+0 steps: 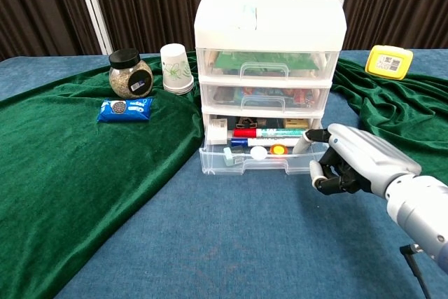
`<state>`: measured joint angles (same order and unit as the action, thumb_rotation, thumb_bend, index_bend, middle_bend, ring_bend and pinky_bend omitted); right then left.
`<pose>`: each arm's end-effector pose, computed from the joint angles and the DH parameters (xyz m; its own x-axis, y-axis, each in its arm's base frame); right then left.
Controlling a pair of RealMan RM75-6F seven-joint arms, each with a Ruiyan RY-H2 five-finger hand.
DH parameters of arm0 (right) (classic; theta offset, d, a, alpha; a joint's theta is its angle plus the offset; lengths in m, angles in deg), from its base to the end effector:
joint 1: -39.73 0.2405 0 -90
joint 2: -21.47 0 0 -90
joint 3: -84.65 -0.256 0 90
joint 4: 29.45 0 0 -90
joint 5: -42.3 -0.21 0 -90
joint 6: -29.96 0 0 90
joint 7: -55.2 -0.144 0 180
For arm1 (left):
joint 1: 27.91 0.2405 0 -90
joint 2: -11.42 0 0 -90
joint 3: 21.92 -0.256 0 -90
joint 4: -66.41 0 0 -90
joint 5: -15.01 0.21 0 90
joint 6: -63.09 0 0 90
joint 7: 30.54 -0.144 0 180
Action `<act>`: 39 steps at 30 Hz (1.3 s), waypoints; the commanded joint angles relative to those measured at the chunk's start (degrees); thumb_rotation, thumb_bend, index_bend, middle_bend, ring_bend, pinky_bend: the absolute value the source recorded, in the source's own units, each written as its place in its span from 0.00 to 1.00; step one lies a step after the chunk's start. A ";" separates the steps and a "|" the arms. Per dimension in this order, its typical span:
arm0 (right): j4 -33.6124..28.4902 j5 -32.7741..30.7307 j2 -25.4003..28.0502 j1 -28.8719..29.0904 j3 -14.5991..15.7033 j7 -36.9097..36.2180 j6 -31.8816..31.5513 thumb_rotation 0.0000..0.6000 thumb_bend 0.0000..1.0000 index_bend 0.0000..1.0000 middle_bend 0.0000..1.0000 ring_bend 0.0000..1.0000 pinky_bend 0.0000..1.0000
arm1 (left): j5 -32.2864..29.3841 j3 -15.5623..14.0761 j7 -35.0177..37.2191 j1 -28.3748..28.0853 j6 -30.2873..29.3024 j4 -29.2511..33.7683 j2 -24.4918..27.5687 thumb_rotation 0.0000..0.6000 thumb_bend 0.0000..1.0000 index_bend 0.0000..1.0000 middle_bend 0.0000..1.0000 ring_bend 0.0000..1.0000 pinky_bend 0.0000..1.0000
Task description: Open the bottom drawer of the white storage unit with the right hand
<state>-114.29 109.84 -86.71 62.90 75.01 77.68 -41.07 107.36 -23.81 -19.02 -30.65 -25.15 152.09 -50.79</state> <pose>-0.1587 -0.2486 -0.0779 0.1242 -0.2465 0.9611 -0.9905 -0.0882 0.1054 -0.3307 0.1526 0.1710 0.3548 0.0540 0.9334 0.9336 -0.0746 -0.3505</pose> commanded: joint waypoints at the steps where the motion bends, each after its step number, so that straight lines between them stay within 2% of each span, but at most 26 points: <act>1: -0.29 0.15 0.16 -0.14 0.22 -0.01 -0.14 1.00 0.61 0.45 0.90 0.96 0.78 | 0.01 0.00 0.02 0.02 -0.04 0.00 0.00 1.00 0.13 0.00 0.00 0.00 0.00; 6: -0.77 0.36 0.38 -0.38 0.61 0.21 -0.41 1.00 0.61 0.45 0.90 0.96 0.78 | 0.09 -0.02 0.07 0.06 -0.15 0.01 0.03 1.00 0.13 0.00 0.00 0.00 0.00; 9: -1.04 0.72 0.48 -0.55 0.92 0.24 -0.68 1.00 0.61 0.42 0.89 0.95 0.78 | 0.11 -0.02 0.07 0.07 -0.16 0.03 0.04 1.00 0.13 0.00 0.00 0.00 0.00; 15: -1.10 1.56 0.60 -0.66 0.90 -0.47 -1.13 1.00 0.60 0.19 0.86 0.93 0.77 | 0.01 0.03 0.11 0.09 -0.16 0.04 0.06 1.00 0.13 0.00 0.00 0.00 0.00; 17: -1.02 1.95 0.70 -0.71 0.86 -0.72 -1.40 1.00 0.59 0.14 0.86 0.92 0.77 | -0.03 0.03 0.11 0.07 -0.08 -0.01 0.03 1.00 0.13 0.00 0.00 0.00 0.00; 23: -1.81 3.29 1.90 -1.20 0.87 -1.22 -2.75 1.00 0.59 0.13 0.82 0.89 0.75 | -0.23 0.14 0.07 0.07 -0.05 -0.12 -0.01 1.00 0.13 0.00 0.00 0.00 0.00; 30: -7.01 9.89 8.98 -4.44 2.38 -3.20 -9.83 1.00 0.57 0.14 0.73 0.83 0.68 | -0.83 0.43 -0.44 0.12 0.04 -0.48 -0.34 1.00 0.13 0.00 0.00 0.00 0.00; 33: -9.67 13.35 13.76 -6.47 3.34 -5.36 -13.36 1.00 0.53 0.14 0.61 0.72 0.54 | -0.94 0.43 -1.60 0.01 0.39 -0.55 -0.79 1.00 0.13 0.00 0.00 0.00 0.00; 35: -10.87 15.18 16.72 -7.69 3.96 -6.76 -15.30 1.00 0.48 0.14 0.47 0.58 0.39 | -0.96 0.42 -2.43 0.00 0.47 -0.51 -1.06 1.00 0.13 0.00 0.00 0.00 0.00; 39: -12.28 19.47 24.42 -10.30 6.63 -10.82 -18.13 1.00 0.39 0.12 0.22 0.28 0.15 | -0.77 0.61 -4.58 0.29 -0.36 -0.50 -1.91 1.00 0.13 0.00 0.00 0.00 0.00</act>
<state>-124.99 126.30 -66.68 54.82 79.67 69.77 -56.74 106.55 -23.28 -23.04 -30.48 -25.24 151.61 -52.38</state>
